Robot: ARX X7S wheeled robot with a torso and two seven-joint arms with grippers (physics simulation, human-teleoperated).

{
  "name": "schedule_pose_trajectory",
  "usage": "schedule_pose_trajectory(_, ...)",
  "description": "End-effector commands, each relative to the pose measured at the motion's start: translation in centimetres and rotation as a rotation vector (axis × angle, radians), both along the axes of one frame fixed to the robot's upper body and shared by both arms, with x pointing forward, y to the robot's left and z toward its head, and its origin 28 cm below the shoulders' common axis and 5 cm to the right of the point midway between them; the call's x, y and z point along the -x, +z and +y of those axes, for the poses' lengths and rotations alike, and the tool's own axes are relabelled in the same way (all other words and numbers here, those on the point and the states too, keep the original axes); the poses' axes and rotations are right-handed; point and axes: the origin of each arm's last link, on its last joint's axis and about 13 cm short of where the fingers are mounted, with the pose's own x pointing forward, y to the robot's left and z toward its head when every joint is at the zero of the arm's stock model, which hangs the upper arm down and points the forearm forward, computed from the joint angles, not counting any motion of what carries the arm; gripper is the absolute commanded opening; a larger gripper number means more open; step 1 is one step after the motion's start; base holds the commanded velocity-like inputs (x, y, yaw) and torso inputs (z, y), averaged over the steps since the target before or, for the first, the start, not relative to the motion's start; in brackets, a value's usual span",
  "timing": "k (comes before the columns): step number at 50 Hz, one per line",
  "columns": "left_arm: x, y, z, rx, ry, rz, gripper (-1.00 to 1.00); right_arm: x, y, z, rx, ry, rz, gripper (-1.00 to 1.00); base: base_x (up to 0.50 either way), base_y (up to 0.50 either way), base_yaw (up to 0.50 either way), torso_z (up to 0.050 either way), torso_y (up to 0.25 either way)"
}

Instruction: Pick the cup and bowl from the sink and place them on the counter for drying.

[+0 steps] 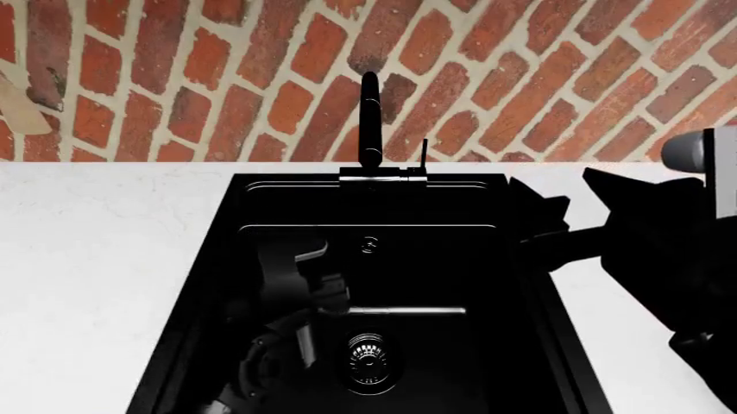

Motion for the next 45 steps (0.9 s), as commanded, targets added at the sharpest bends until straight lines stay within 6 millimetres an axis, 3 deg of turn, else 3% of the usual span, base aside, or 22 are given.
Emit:
schedule_pose_trajectory(1,-0.3,-1.6,0.3,-0.006,-0.008,0.029,1.0,0.2,-0.3,0.0,-0.005,-0.001,0.008,1.0,0.0,0.0,0.0,0.0,0.0)
schedule_pose_trajectory(36,0.2,-3.3,0.0,0.02,-0.079,0.076,1.0,0.0,-1.4,0.1,-0.018,0.007,0.028,1.0,0.0,0.0,0.0,0.0,0.0)
schedule_pose_trajectory(37,0.2,-3.2,0.0,0.012,-0.082,0.067,-1.0,0.0,-1.4,0.1,-0.018,0.009,0.029,1.0,0.0,0.0,0.0,0.0,0.0)
schedule_pose_trajectory(45,0.9,-2.1,-0.3,-0.001,-0.099,0.018,-1.0,0.1,-1.4,0.2,-0.017,0.014,0.028,1.0,0.0,0.0,0.0,0.0,0.0)
